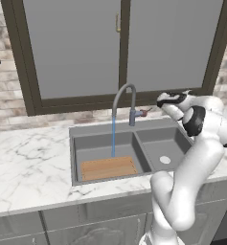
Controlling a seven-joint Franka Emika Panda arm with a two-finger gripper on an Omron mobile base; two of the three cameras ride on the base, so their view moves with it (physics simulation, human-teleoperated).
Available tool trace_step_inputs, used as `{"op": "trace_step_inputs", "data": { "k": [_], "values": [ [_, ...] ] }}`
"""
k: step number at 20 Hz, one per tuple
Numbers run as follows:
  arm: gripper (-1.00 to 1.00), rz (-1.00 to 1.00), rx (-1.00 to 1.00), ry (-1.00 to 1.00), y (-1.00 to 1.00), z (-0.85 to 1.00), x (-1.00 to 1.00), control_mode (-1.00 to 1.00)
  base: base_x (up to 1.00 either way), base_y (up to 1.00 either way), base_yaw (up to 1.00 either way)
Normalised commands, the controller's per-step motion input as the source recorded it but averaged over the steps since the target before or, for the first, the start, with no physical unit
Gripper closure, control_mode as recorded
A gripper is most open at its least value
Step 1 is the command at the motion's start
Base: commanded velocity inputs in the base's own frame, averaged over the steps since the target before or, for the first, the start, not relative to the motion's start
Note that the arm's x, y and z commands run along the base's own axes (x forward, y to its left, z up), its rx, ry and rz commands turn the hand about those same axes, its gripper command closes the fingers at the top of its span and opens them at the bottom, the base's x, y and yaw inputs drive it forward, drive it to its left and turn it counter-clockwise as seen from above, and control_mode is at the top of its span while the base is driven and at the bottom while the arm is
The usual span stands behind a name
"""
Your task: Turn on the sink faucet with hot water and rinse the cutting board for ten seconds, then turn off the faucet. Push the cutting board to reach the water if necessary.
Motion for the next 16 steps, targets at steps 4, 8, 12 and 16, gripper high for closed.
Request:
{"op": "trace_step_inputs", "data": {
  "k": [4,8,12,16],
  "values": [
    [-1.00,0.16,0.00,0.20,0.00,0.01,0.07,-1.00,0.00,0.00,0.00],
    [-1.00,0.14,0.00,0.18,0.00,0.00,0.15,-1.00,0.00,0.00,0.00],
    [-1.00,0.13,0.00,0.10,0.00,0.00,0.26,-1.00,0.00,0.00,0.00],
    [-1.00,0.10,0.00,0.00,0.00,0.00,0.30,-1.00,0.00,0.00,0.00]
  ]
}}
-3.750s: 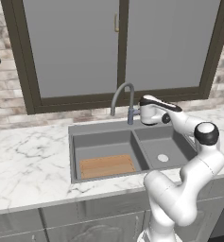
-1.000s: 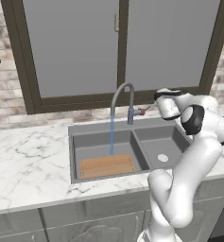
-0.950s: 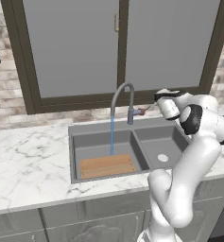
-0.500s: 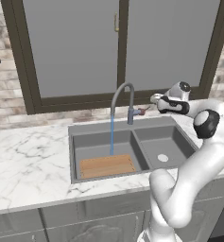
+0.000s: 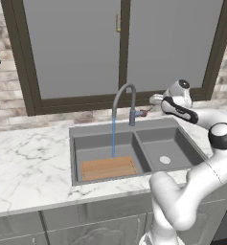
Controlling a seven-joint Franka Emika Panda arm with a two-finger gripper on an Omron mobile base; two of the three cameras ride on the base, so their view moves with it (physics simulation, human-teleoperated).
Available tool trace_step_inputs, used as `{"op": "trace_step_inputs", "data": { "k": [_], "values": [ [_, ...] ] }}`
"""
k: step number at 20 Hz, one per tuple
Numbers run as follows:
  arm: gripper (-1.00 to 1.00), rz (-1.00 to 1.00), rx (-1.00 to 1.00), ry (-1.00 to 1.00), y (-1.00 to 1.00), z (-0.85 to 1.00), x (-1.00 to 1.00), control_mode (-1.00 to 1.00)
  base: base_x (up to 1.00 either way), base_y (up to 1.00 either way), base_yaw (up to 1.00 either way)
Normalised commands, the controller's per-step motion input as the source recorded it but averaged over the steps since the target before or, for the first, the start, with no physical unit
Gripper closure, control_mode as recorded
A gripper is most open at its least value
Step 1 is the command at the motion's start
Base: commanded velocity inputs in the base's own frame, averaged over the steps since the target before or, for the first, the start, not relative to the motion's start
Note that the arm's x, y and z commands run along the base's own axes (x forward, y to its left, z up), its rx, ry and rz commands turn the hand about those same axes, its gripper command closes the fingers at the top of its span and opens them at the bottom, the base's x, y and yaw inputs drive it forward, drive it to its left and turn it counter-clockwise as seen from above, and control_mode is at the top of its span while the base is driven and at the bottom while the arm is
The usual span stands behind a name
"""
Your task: Turn on the sink faucet with hot water and rinse the cutting board for ten seconds, then turn off the faucet. Push the cutting board to reach the water if necessary.
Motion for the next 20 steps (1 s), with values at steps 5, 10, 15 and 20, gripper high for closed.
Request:
{"op": "trace_step_inputs", "data": {
  "k": [5,10,15,20],
  "values": [
    [-1.00,0.03,0.00,0.04,0.00,0.00,0.35,-1.00,0.00,0.00,0.00],
    [-1.00,0.00,0.00,0.04,0.00,0.00,0.15,-1.00,0.00,0.00,0.00],
    [-1.00,0.00,0.00,0.00,0.00,0.00,0.00,-1.00,0.00,0.00,0.00],
    [-1.00,0.00,0.00,0.00,0.00,0.00,0.00,-1.00,0.00,0.00,0.00]
  ]
}}
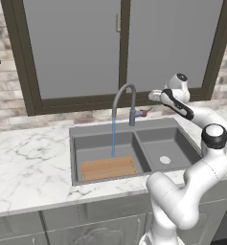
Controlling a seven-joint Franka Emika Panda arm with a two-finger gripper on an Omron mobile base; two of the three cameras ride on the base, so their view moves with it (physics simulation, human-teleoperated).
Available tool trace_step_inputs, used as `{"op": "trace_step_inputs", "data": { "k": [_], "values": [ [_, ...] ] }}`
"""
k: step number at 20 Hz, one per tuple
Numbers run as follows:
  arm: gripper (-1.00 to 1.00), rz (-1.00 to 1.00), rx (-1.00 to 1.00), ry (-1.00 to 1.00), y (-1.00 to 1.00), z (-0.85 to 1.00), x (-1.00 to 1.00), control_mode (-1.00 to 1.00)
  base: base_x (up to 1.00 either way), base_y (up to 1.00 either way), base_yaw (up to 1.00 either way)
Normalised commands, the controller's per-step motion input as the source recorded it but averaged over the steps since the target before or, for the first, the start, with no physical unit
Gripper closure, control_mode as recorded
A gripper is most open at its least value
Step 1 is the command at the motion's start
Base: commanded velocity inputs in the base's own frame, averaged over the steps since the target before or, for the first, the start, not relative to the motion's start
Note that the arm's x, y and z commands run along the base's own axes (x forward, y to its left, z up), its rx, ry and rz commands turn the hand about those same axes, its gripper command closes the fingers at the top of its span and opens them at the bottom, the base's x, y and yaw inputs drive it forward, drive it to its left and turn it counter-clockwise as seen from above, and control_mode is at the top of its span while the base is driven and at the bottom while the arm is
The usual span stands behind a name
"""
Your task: Turn on the sink faucet with hot water and rinse the cutting board for ten seconds, then turn off the faucet. Push the cutting board to reach the water if necessary.
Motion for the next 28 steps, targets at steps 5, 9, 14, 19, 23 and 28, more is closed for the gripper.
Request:
{"op": "trace_step_inputs", "data": {
  "k": [5,9,14,19,23,28],
  "values": [
    [-1.00,0.00,0.00,0.00,0.00,-0.03,-0.01,-1.00,0.00,0.00,0.00],
    [-1.00,0.00,0.00,0.00,0.00,-0.14,-0.08,-1.00,0.00,0.00,0.00],
    [-1.00,0.00,0.00,-0.01,0.00,-0.16,-0.18,-1.00,0.00,0.00,0.00],
    [-1.00,0.00,0.00,-0.03,0.04,-0.04,-0.13,-1.00,0.00,0.00,0.00],
    [-1.00,0.00,0.00,-0.03,0.00,0.00,-0.01,-1.00,0.00,0.00,0.00],
    [-1.00,0.00,0.00,0.00,0.00,-0.04,-0.03,-1.00,0.00,0.00,0.00]
  ]
}}
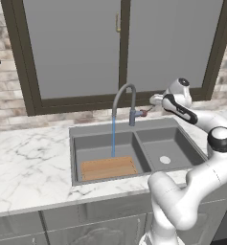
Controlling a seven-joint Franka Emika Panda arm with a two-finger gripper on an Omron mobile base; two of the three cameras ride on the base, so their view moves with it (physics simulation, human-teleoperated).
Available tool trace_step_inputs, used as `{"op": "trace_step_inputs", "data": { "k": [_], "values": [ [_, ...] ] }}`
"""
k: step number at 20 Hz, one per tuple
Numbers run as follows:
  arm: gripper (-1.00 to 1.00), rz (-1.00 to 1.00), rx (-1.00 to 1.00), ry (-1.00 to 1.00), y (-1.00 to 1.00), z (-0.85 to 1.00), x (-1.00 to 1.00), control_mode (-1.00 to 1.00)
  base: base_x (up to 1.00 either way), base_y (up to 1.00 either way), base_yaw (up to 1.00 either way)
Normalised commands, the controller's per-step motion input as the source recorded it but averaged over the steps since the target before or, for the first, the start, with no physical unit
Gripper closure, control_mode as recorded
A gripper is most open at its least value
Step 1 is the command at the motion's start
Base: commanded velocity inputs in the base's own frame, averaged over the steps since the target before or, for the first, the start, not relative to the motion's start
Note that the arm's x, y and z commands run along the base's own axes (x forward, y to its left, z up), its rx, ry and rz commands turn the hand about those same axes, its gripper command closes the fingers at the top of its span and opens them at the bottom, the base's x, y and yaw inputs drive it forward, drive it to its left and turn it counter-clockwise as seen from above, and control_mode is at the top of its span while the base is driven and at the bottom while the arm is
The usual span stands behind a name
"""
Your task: Turn on the sink faucet with hot water and rinse the cutting board for ten seconds, then turn off the faucet. Push the cutting board to reach the water if necessary.
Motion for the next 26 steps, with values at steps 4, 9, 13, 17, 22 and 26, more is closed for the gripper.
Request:
{"op": "trace_step_inputs", "data": {
  "k": [4,9,13,17,22,26],
  "values": [
    [-1.00,0.00,0.00,0.00,0.00,-0.06,-0.07,-1.00,0.00,0.00,0.00],
    [-1.00,0.00,0.00,0.00,0.00,-0.02,-0.01,-1.00,0.00,0.00,0.00],
    [-1.00,0.00,0.00,0.00,0.00,-0.03,0.00,-1.00,0.00,0.00,0.00],
    [-1.00,0.00,0.00,0.00,0.00,-0.09,0.00,-1.00,0.00,0.00,0.00],
    [-1.00,0.00,0.00,0.00,0.00,-0.04,0.00,-1.00,0.00,0.00,0.00],
    [-1.00,0.00,0.00,0.00,0.00,-0.08,-0.02,-1.00,0.00,0.00,0.00]
  ]
}}
